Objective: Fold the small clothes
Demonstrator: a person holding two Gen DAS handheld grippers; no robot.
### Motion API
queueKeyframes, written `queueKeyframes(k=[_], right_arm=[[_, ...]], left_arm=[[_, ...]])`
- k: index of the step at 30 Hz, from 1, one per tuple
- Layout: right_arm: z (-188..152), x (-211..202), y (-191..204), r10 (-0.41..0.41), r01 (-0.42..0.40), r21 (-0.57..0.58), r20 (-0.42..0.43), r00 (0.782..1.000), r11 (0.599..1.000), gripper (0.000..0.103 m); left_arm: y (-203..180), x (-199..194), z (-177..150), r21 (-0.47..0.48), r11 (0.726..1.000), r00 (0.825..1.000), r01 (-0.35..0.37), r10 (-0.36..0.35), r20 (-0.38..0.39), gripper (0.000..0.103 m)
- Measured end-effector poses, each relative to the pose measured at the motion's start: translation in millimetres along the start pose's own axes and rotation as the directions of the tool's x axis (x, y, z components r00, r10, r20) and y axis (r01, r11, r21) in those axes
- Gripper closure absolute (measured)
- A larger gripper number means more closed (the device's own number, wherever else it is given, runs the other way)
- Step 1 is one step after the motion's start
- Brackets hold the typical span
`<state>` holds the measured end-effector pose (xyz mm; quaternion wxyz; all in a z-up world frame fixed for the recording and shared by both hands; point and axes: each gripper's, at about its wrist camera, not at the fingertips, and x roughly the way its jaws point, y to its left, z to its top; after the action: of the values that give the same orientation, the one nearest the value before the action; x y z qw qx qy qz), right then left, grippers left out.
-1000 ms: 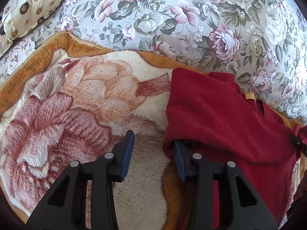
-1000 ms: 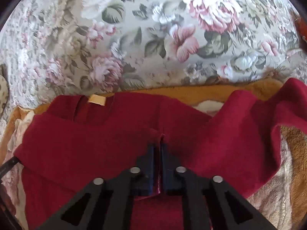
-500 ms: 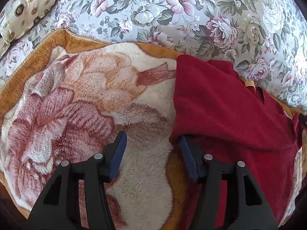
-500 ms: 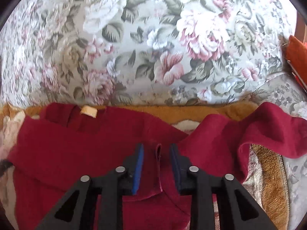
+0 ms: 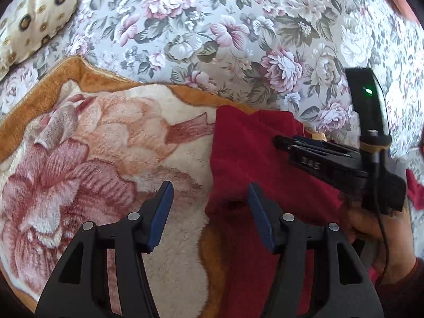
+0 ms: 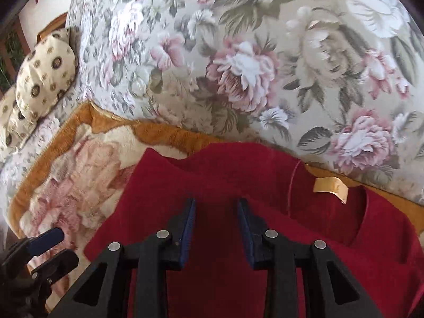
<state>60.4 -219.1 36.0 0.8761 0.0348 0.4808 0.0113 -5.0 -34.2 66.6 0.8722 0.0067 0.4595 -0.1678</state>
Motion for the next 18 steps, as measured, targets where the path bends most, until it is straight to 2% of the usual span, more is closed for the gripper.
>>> queueKeyframes(k=[2, 3, 5, 6, 9, 11, 14, 16, 18], right_arm=[[6, 19, 2, -0.085, 0.085, -0.024, 0.029, 0.996, 0.996, 0.072], [8, 25, 1, -0.094, 0.095, -0.022, 0.039, 0.995, 0.995, 0.072], [11, 23, -4, -0.07, 0.07, 0.007, 0.03, 0.997, 0.998, 0.072], [10, 17, -8, -0.054, 0.053, 0.026, 0.022, 0.998, 0.998, 0.072], [-8, -22, -18, -0.012, 0.01, 0.054, 0.03, 0.999, 0.998, 0.072], [-35, -46, -22, -0.029, 0.028, 0.03, 0.033, 0.999, 0.999, 0.072], [-73, -47, -34, -0.112, 0.113, 0.049, -0.021, 0.993, 0.992, 0.072], [-86, -49, -49, -0.077, 0.074, 0.091, 0.036, 0.996, 0.993, 0.071], [-88, -61, -56, -0.055, 0.053, 0.121, 0.008, 0.998, 0.991, 0.071]], left_arm=[[-8, 15, 1, 0.05, 0.996, 0.997, -0.077, 0.079, -0.025, 0.044], [-8, 25, 0, 0.062, 0.993, 0.993, -0.104, 0.108, -0.056, 0.044], [-2, 38, -3, 0.027, 0.996, 0.989, -0.08, 0.083, -0.119, 0.041], [2, 36, -3, 0.005, 0.997, 0.99, -0.075, 0.075, -0.119, 0.038], [3, 28, -2, 0.016, 0.997, 0.991, -0.082, 0.083, -0.102, 0.038], [1, 27, -3, 0.014, 0.996, 0.991, -0.084, 0.085, -0.104, 0.038], [-4, 27, -3, 0.024, 0.995, 0.99, -0.098, 0.1, -0.096, 0.038], [-8, 21, -1, 0.019, 0.996, 0.994, -0.082, 0.083, -0.069, 0.038], [-12, 10, 0, 0.013, 0.998, 0.998, -0.059, 0.059, -0.023, 0.038]])
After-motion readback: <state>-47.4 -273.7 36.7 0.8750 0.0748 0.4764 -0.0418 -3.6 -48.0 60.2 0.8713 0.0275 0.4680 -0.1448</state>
